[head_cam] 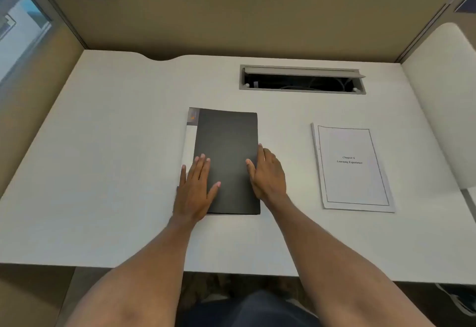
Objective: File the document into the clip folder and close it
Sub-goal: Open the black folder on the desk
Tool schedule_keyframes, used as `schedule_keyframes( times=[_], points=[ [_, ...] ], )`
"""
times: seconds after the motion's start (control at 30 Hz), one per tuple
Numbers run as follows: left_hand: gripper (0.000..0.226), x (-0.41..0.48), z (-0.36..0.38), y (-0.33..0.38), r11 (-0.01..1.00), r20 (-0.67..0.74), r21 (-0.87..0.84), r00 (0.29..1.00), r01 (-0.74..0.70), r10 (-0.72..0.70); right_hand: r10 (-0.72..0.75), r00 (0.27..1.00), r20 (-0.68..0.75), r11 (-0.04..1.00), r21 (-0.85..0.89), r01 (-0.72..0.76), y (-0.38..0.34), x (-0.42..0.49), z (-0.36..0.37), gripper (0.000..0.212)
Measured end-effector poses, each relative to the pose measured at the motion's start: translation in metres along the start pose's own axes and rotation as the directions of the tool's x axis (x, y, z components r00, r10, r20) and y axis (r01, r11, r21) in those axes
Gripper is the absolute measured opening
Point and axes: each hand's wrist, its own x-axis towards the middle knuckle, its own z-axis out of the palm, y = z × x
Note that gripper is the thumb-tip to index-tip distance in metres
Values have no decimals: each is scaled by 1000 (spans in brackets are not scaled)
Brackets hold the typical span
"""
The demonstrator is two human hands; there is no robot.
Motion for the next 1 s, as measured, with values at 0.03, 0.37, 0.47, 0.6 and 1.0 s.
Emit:
schedule_keyframes(
  times=[0.03, 0.37, 0.47, 0.6, 1.0],
  points=[
    [75, -5, 0, -6, 999, 38, 12, 999, -32, 31, -11, 1000, 4, 1000, -13, 11, -5, 1, 2, 65],
    [94, -44, 6, -50, 980, 148, 57, 972, -190, 180, -5, 986, 167, 991, -130, 27, -39, 9, 22, 61],
    [79, -50, 4, -56, 964, 62, 164, 978, -209, 201, -5, 984, 180, 990, -139, 30, -41, 9, 23, 59],
    [64, -58, 6, -56, 947, -37, 237, 973, -214, 229, 27, 992, 125, 995, -95, -15, -37, 14, 18, 52],
    [50, -69, -2, -50, 985, -216, 30, 961, -168, 171, 330, 942, -63, 904, 309, -296, -13, 40, -3, 41]
  ],
)
